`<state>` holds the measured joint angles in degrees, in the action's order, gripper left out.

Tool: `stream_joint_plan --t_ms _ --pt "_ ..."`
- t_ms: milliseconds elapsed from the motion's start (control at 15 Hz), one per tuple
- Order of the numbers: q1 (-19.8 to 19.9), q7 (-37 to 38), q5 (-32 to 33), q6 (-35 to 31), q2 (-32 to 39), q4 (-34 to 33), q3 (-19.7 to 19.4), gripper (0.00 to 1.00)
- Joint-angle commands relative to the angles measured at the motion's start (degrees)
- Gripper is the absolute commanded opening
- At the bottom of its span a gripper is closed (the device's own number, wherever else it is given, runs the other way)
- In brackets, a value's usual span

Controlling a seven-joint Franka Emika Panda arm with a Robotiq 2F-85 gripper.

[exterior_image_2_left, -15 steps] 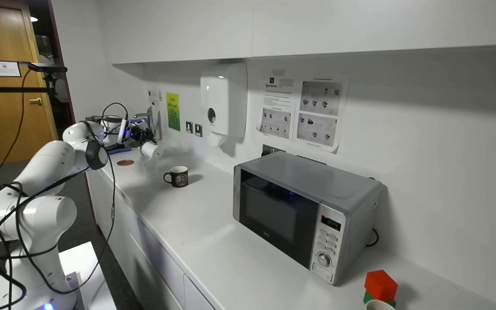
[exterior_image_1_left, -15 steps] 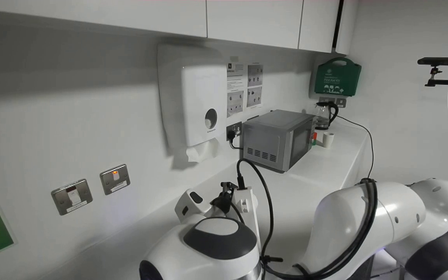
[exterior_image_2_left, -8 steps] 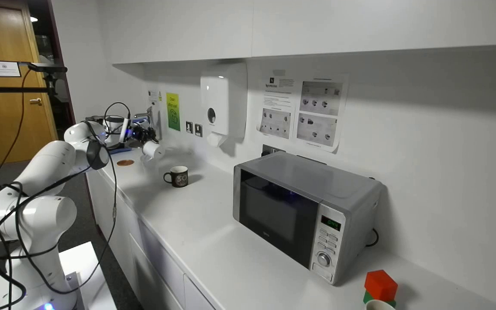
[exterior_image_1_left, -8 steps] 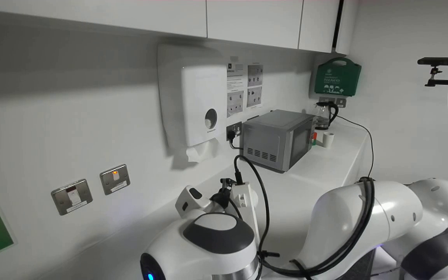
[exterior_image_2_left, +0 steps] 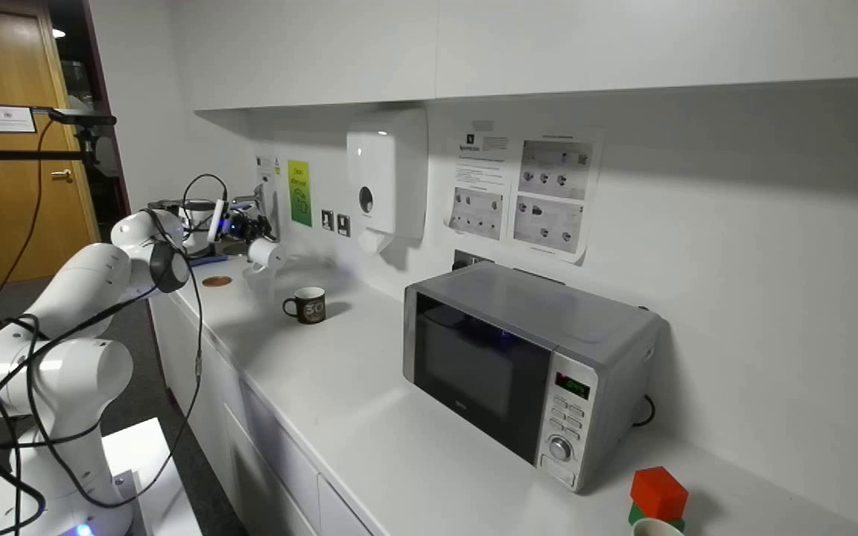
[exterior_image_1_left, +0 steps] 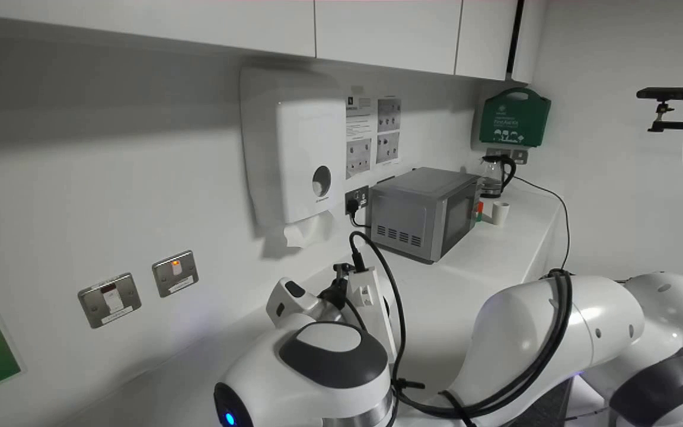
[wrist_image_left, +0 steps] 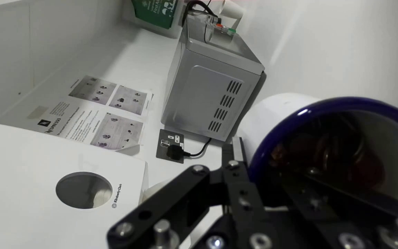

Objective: Pour the contents in the white mug into the cup.

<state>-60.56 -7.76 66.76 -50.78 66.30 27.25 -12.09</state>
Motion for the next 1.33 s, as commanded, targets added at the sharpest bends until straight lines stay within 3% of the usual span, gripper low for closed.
stream_joint_plan --t_ms 0,1267 --pt "-0.32 -4.59 3.15 -0.41 -1.06 -0.32 -1.22 0.01" --pt "-0.68 -8.75 8.24 -0.77 -1.6 0.61 -1.14 0.01"
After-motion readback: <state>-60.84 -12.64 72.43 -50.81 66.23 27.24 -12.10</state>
